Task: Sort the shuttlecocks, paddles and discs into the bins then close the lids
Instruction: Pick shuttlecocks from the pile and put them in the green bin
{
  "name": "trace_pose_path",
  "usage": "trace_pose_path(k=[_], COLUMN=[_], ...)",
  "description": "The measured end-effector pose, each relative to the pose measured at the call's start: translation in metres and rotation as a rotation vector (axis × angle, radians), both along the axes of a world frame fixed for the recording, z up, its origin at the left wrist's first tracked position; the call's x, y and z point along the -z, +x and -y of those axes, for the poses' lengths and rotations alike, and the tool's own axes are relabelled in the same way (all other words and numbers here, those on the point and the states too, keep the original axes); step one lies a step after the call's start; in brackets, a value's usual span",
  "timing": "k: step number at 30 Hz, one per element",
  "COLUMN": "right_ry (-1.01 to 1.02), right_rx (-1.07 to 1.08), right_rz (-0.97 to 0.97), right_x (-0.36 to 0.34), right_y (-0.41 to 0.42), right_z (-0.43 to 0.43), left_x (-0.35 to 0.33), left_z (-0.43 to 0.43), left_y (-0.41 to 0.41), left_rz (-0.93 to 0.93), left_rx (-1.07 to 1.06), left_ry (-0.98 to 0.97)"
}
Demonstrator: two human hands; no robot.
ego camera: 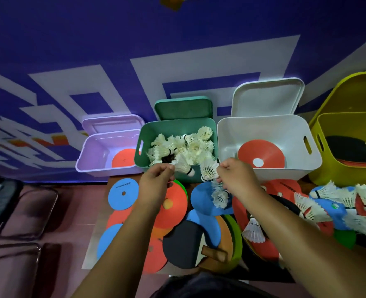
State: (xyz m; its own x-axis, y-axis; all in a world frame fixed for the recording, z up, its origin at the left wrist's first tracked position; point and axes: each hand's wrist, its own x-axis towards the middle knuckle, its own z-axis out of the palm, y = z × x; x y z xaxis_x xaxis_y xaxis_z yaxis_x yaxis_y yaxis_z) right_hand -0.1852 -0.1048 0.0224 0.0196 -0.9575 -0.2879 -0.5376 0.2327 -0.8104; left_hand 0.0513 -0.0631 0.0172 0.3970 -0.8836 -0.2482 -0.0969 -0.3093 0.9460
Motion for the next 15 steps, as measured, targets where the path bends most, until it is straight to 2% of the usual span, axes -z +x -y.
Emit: trace_pose_path(k=[8, 12, 15], right_ry=[0.033, 0.043, 0.052], right_rx=[0.041, 0.058, 0.065], right_rz=[0.094, 0.110, 0.084], right_x=[-0.011, -0.011, -0.011], right_y=[0.048, 0.068, 0.079], right_z=[0.020, 0.028, 0.033], left_x=[-0.007, -0.002, 0.002], left_z=[0.013, 0.021, 0.027], left_y=[0.050, 0.074, 0.087], left_rz=[0.057, 0.001, -0.044], left_rx=[-0.028, -0.100, -0.076], left_ry=[0.025, 0.068, 0.094])
